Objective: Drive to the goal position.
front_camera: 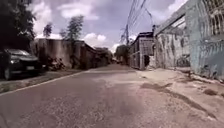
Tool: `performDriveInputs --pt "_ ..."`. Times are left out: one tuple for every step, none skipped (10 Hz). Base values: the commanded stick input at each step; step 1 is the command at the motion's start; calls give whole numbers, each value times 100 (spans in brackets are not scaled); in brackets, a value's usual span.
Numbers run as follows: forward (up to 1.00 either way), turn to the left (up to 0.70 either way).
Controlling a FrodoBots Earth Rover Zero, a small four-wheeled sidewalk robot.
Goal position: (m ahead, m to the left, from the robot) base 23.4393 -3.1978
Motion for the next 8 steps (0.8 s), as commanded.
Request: performDriveInputs --pt "70 0" --pt "70 0" --pt "70 0" --pt "70 0" --pt "70 0" --pt "70 0" --pt "70 0" --pt "70 0"
